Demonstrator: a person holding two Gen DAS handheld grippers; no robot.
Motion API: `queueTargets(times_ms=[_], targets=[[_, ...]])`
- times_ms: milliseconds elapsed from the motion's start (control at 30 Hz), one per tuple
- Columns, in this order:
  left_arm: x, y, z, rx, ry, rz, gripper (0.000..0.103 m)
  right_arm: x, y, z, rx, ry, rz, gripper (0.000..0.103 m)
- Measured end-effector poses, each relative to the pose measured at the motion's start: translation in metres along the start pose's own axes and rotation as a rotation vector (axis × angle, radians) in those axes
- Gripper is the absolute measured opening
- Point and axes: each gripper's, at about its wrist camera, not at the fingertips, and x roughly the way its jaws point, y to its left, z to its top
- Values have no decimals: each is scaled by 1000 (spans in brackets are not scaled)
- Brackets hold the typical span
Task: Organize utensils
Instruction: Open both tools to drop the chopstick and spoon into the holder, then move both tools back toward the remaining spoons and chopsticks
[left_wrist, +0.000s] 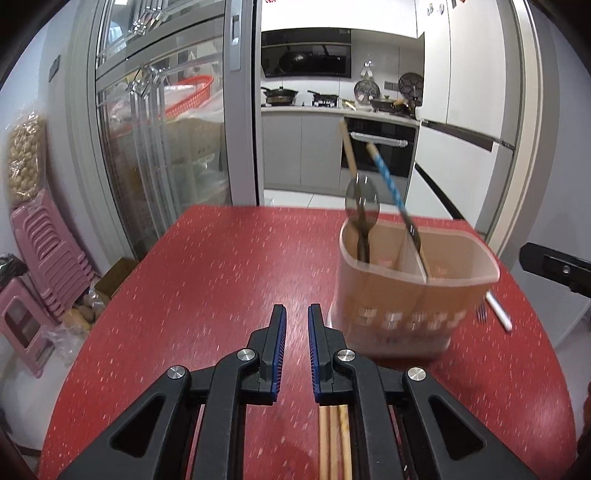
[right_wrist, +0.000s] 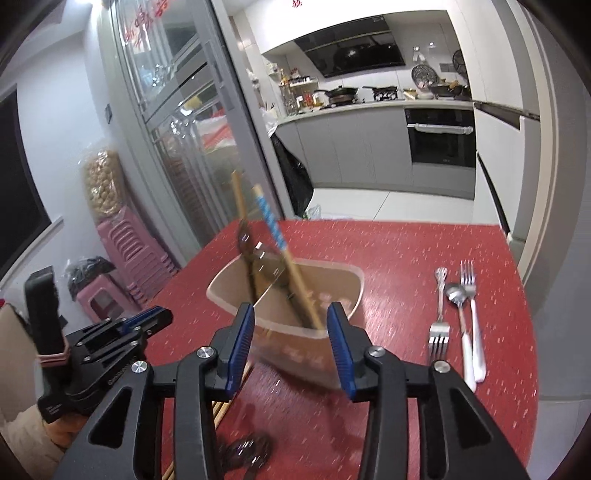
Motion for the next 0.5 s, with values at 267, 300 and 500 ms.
queueTargets(times_ms=[267, 300, 500], targets=[[-4, 12, -37, -10, 88, -7, 35, 10, 8, -50, 63, 201, 8, 51], [-4, 13, -41, -12, 95, -10, 35, 13, 8, -58, 76, 232, 7, 51], [-11, 20, -65, -25, 123, 20, 103, 21, 14, -88, 81, 346, -12, 51]])
